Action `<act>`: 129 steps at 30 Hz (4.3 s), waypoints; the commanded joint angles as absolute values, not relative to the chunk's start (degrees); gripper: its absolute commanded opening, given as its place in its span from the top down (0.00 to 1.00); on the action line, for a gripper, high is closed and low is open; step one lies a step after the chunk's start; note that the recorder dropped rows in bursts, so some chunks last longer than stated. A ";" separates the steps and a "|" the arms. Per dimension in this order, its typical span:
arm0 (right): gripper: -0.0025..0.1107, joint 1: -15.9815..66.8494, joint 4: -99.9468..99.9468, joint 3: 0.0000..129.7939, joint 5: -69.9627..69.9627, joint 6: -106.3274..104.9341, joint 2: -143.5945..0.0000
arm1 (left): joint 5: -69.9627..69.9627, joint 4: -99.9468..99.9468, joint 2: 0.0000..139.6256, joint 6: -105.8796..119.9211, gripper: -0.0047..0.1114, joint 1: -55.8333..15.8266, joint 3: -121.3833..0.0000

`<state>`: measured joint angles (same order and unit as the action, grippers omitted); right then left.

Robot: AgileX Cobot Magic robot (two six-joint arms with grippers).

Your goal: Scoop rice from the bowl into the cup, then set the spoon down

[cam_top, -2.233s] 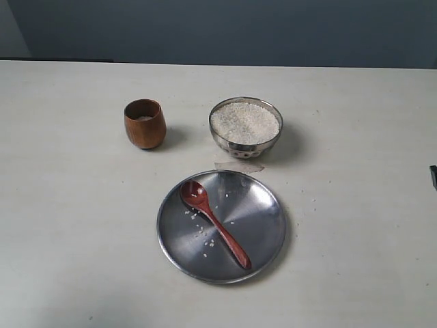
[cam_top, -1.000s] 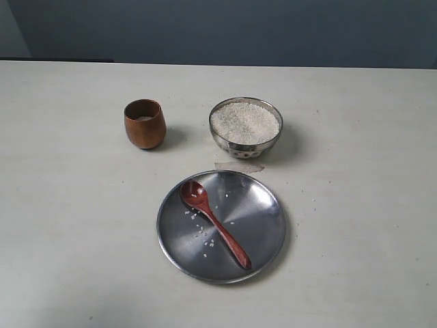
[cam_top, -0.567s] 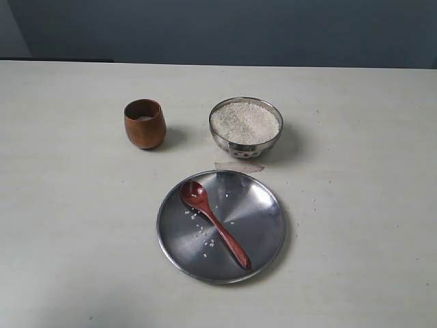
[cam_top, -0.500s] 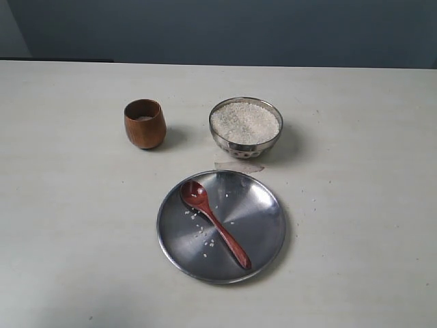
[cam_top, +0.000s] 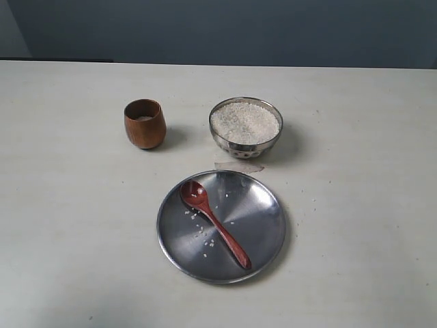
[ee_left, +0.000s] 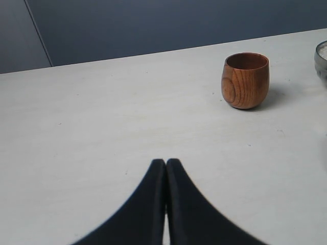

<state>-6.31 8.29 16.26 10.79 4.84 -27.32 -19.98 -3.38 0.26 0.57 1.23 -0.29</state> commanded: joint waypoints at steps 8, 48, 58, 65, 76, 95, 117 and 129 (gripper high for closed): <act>0.98 -6.68 -1.92 4.96 5.79 -2.30 -26.98 | -19.73 -3.73 0.00 0.43 0.96 1.09 0.00; 0.98 -6.68 1.04 3.02 20.57 -2.41 0.00 | -19.73 -3.73 0.00 0.43 0.96 1.09 0.00; 0.98 -6.68 1.17 3.02 21.80 -1.41 0.00 | -19.73 -3.73 0.00 0.43 0.96 1.09 0.00; 0.98 -6.68 -0.47 3.02 23.20 -1.41 0.00 | -19.73 -3.73 0.00 0.43 0.96 1.09 0.00; 0.98 -6.68 -0.47 3.02 23.20 -1.41 0.00 | -19.73 -3.73 0.00 0.43 0.96 1.09 0.00; 0.98 -6.68 -0.60 3.02 23.10 -1.41 0.00 | -19.73 -3.73 0.00 0.43 0.96 1.09 0.00; 0.98 -6.68 -0.60 3.02 23.10 -1.41 0.00 | -19.73 -3.73 0.00 0.43 0.96 1.09 0.00; 0.98 -6.68 -0.60 3.02 23.10 -1.41 0.00 | -19.62 -3.73 0.00 0.43 0.96 1.09 0.00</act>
